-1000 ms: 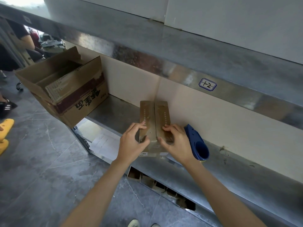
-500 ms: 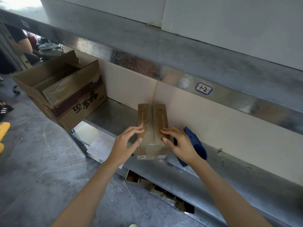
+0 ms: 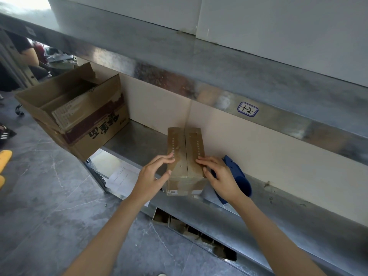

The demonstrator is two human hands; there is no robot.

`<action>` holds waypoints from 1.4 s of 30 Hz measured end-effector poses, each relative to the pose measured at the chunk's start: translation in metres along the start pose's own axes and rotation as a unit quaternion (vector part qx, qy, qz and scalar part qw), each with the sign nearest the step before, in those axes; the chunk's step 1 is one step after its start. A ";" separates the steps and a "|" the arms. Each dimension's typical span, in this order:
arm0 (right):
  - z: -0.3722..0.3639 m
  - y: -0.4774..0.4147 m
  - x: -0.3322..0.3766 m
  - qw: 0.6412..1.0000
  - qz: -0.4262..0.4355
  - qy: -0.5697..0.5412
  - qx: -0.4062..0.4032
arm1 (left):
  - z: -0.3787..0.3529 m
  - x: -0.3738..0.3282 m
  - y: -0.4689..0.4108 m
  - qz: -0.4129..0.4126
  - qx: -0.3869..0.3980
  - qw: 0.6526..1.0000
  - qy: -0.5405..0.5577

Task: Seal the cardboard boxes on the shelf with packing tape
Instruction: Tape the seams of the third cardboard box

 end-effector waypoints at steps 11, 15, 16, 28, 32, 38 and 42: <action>0.005 -0.002 0.004 1.000 -0.022 -0.004 0.021 | 0.001 0.000 0.000 0.006 0.014 1.000 0.015; 0.005 -0.001 0.004 0.999 -0.022 0.001 0.026 | 0.001 -0.002 0.001 0.010 0.013 1.000 0.019; 0.006 -0.001 0.005 0.999 -0.019 0.001 0.034 | 0.001 -0.002 0.001 0.012 0.014 1.000 0.020; 0.013 -0.004 -0.005 0.998 0.013 0.008 0.059 | 0.001 -0.001 0.000 0.012 -0.004 1.000 0.020; 0.009 -0.004 -0.006 1.000 0.021 -0.001 0.022 | -0.001 0.000 -0.001 -0.004 -0.031 0.999 0.016; 0.003 -0.003 -0.004 0.999 0.032 -0.017 -0.030 | -0.005 -0.002 -0.001 -0.010 -0.071 0.997 0.015; 0.001 -0.007 -0.001 0.998 0.027 -0.002 -0.050 | -0.013 -0.009 -0.001 -0.004 -0.105 0.994 0.001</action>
Point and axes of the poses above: each hand's wrist, its own y-axis away from the middle knuckle, its own z-axis out of the back of the hand, x = y × z, the point moved 2 cm from there along -y, towards the middle knuckle, and after that the axes turned 3 degrees about -y, right-handed, at the moved point
